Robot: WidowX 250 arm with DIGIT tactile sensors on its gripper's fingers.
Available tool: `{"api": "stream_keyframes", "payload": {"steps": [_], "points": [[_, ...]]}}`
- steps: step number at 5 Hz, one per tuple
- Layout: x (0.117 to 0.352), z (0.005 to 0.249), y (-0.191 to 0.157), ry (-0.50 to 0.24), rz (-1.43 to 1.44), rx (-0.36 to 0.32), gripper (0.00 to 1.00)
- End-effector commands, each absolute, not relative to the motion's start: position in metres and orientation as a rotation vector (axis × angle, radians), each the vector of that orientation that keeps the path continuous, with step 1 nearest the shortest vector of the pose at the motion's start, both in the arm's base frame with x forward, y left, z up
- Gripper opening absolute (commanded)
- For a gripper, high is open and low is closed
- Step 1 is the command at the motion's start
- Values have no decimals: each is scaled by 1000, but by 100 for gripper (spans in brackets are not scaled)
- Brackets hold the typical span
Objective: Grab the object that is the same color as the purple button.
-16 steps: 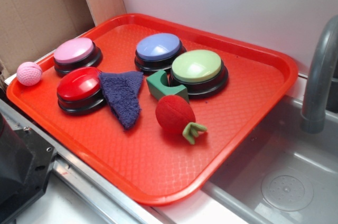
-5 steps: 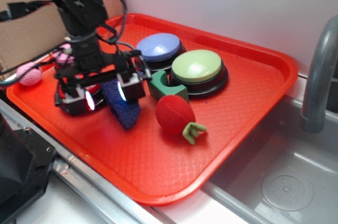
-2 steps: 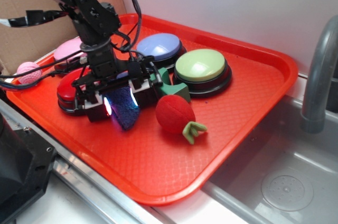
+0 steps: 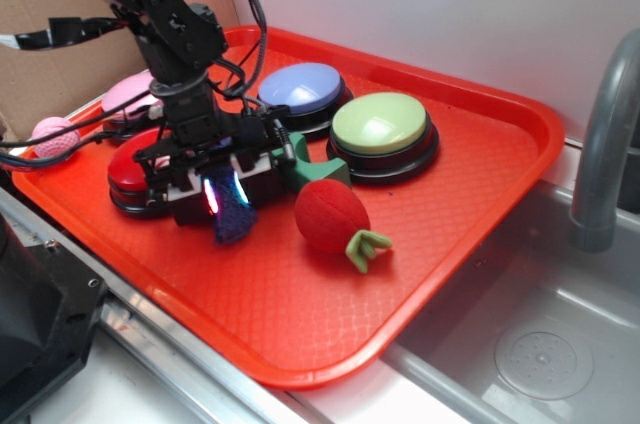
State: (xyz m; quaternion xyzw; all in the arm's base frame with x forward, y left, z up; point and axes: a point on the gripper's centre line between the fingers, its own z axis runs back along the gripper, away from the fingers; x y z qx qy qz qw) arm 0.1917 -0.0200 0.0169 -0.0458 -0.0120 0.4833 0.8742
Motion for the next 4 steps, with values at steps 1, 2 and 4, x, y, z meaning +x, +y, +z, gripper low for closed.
{"api": "stream_keyframes", "payload": {"steps": [1, 2, 4], "points": [[206, 75, -4, -137, 671, -56, 0], [211, 110, 4, -118, 485, 43, 0], [216, 169, 25, -146, 297, 46, 0]]}}
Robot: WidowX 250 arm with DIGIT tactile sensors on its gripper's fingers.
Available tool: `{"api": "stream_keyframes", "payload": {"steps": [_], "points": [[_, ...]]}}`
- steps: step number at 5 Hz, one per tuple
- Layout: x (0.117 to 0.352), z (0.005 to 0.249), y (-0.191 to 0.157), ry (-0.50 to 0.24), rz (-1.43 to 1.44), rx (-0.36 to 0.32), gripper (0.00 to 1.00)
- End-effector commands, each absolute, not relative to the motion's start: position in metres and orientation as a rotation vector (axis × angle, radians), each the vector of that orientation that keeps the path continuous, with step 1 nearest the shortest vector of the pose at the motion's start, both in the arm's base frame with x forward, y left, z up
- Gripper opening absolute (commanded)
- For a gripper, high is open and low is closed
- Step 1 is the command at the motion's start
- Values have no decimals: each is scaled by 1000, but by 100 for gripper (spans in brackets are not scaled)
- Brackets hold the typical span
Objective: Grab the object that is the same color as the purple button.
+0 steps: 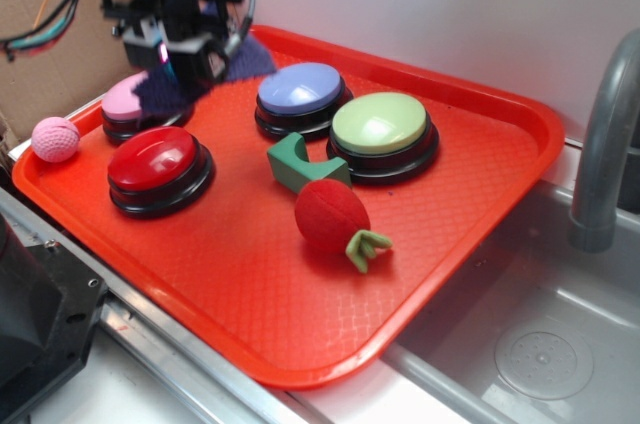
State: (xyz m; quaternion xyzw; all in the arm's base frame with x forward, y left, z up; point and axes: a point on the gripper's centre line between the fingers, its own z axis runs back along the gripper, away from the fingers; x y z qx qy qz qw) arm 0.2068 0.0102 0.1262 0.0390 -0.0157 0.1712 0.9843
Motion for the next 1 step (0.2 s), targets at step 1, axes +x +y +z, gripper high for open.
{"api": "stream_keyframes", "payload": {"steps": [1], "points": [[214, 183, 40, -185, 322, 18, 0]]}}
